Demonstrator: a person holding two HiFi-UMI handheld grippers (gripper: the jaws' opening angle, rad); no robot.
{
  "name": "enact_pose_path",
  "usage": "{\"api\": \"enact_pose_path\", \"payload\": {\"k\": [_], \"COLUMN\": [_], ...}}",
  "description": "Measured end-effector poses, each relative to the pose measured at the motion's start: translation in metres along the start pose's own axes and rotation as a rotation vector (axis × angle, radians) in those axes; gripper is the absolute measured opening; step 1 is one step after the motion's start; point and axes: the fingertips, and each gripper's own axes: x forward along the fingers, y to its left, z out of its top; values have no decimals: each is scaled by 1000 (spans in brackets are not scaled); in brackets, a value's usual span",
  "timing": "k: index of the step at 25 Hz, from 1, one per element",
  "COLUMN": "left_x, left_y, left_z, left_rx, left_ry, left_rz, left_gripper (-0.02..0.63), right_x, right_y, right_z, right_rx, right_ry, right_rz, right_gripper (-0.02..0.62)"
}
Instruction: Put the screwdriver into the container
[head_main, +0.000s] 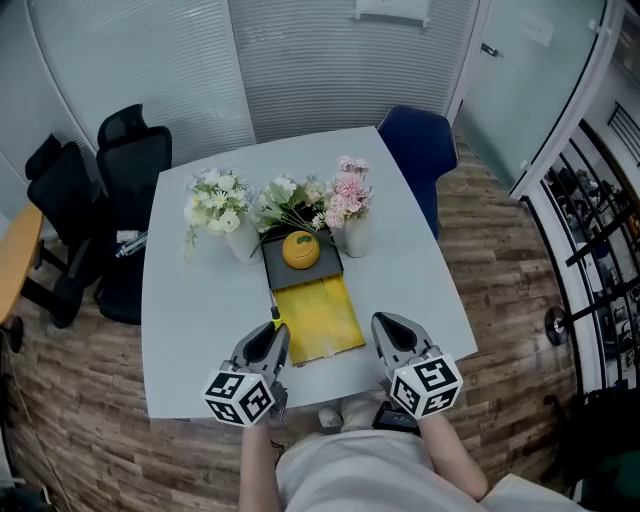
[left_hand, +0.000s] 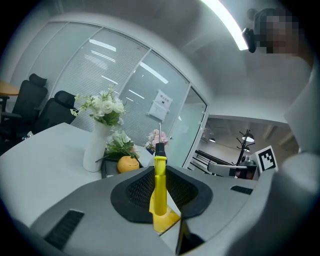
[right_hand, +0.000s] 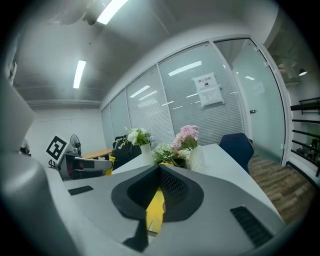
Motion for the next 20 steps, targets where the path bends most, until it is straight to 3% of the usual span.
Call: {"api": "enact_pose_path", "payload": {"k": [12, 20], "left_x": [12, 35], "left_y": [5, 10], "left_z": [-5, -21], "left_rx": [-3, 4], "left_ry": [20, 80], "left_rz": [2, 7], "left_gripper": [69, 69], "right_x": [4, 12], "right_y": [-13, -33], "right_z": [-8, -23], "right_rx": [10, 23], "right_ry": [15, 46], "right_rz": [-13, -26], "right_gripper": [15, 15]}}
